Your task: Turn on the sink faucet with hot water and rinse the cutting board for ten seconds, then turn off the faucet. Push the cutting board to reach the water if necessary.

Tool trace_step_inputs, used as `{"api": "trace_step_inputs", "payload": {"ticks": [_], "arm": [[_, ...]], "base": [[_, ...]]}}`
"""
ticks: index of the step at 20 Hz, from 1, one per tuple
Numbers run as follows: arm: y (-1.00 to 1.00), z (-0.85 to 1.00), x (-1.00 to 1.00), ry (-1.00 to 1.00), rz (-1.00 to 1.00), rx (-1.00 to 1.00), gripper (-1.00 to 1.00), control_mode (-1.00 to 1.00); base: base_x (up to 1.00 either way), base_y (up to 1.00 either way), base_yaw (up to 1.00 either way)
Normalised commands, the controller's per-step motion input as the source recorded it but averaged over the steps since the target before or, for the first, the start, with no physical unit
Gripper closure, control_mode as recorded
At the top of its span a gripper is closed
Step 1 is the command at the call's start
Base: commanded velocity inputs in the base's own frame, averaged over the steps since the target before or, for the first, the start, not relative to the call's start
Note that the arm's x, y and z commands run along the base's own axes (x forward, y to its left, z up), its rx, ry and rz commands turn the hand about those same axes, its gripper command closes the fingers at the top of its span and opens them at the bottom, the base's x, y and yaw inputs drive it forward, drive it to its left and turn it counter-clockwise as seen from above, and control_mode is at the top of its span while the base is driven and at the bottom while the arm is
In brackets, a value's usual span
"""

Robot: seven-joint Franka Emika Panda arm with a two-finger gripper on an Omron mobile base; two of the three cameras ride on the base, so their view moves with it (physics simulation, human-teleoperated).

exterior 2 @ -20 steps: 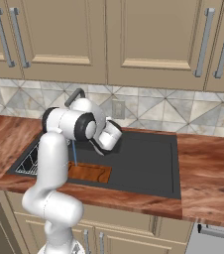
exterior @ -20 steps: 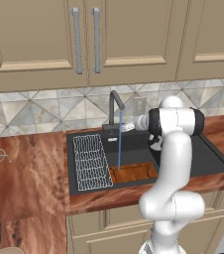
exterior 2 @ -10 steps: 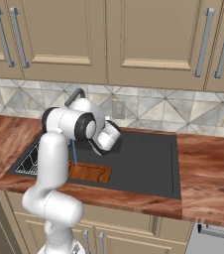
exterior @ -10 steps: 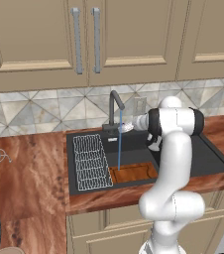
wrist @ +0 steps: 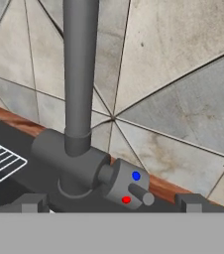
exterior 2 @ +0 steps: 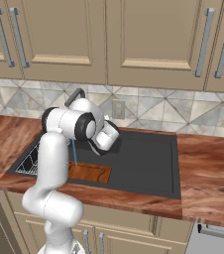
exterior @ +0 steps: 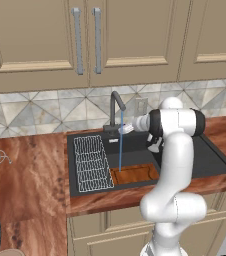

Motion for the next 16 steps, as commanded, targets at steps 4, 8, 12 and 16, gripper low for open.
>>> {"api": "trace_step_inputs", "payload": {"ticks": [4, 8, 12, 16], "arm": [[0.00, -0.04, 0.00, -0.02, 0.04, 0.00, -1.00, -1.00], [0.00, 0.00, 0.00, 0.00, 0.03, 0.00, -1.00, -1.00], [0.00, -0.01, 0.00, 0.00, 0.02, 0.00, -1.00, -1.00], [0.00, 0.00, 0.00, 0.00, 0.01, 0.00, -1.00, -1.00]], "base": [[0.00, 0.00, 0.00], [0.00, 0.00, 0.00], [0.00, 0.00, 0.00], [0.00, 0.00, 0.00]]}}
